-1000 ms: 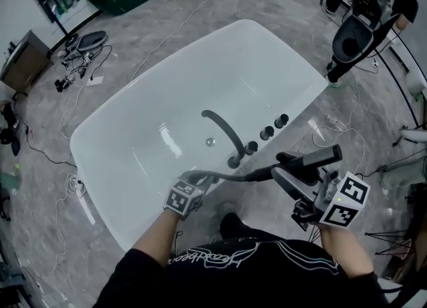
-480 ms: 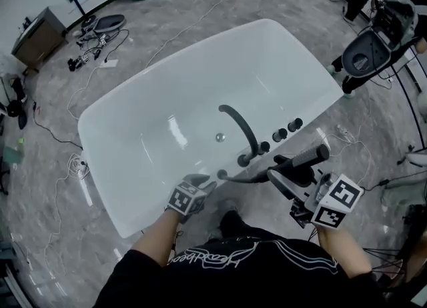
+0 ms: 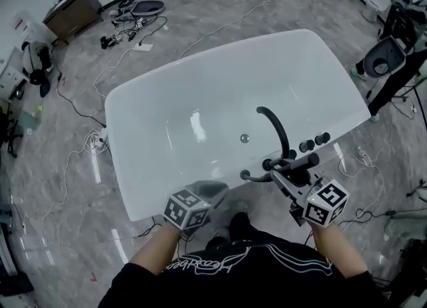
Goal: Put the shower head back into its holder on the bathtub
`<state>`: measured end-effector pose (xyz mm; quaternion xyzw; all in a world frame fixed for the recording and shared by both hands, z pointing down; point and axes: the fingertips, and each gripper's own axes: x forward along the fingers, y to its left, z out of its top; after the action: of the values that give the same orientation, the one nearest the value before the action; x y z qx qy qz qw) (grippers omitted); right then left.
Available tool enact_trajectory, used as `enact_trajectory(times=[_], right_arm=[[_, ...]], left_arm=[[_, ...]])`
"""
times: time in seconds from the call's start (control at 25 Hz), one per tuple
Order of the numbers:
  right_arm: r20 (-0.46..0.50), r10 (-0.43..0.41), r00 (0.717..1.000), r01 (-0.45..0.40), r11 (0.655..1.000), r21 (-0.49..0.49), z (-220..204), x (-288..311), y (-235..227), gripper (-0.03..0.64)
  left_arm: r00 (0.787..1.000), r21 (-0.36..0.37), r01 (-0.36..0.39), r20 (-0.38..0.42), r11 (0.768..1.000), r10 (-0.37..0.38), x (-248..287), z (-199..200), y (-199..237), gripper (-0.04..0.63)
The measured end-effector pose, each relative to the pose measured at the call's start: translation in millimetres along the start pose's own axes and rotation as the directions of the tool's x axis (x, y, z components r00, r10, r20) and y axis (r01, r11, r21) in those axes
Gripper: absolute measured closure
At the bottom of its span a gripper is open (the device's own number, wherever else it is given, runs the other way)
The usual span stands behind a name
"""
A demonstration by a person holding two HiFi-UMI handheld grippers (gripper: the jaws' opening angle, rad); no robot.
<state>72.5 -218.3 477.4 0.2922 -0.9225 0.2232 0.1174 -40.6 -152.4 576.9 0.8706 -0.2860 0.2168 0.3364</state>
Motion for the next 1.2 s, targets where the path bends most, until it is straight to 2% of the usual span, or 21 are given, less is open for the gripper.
enact_trajectory(times=[0.16,0.28,0.44,0.64,0.88,1.08,1.2], right_arm=[[-0.049,-0.012,0.999,0.009,0.997,-0.07,-24.9,34.0,2.5,0.48],[-0.085,-0.031,0.996,0.022,0.994,-0.106,-46.3,55.9,0.6,0.48],[-0.128,-0.054,0.99,0.032,0.986,-0.162,-78.2,81.8,-6.8,0.48],[-0.166,-0.08,0.983,0.05,0.983,-0.178,-106.4,107.9,-20.0,0.48],[-0.172,-0.112,0.979,0.084,0.983,-0.164,-124.6,128.3,-28.0,0.48],[-0.203,-0.121,0.972,0.088,0.982,-0.166,-147.1,140.2,-35.1,0.48],[-0.249,-0.141,0.958,0.101,0.981,-0.167,-169.7,146.2,-43.6,0.48]], left_arm=[[0.998,0.015,-0.043,0.039,0.999,0.043,-38.2,3.8,-0.1,0.591],[0.994,0.001,-0.06,0.089,0.998,0.059,-62.3,8.3,-3.0,0.591],[0.989,-0.017,-0.089,0.115,0.996,0.09,-83.7,-3.3,-2.3,0.591],[0.985,-0.068,-0.142,0.092,0.988,0.148,-102.2,-30.4,7.3,0.591],[0.981,-0.121,-0.165,0.083,0.979,0.176,-119.2,-56.7,14.8,0.591],[0.978,-0.168,-0.138,0.134,0.976,0.161,-125.6,-48.2,15.7,0.591],[0.975,-0.178,-0.124,0.159,0.976,0.153,-126.8,-41.0,17.5,0.591]])
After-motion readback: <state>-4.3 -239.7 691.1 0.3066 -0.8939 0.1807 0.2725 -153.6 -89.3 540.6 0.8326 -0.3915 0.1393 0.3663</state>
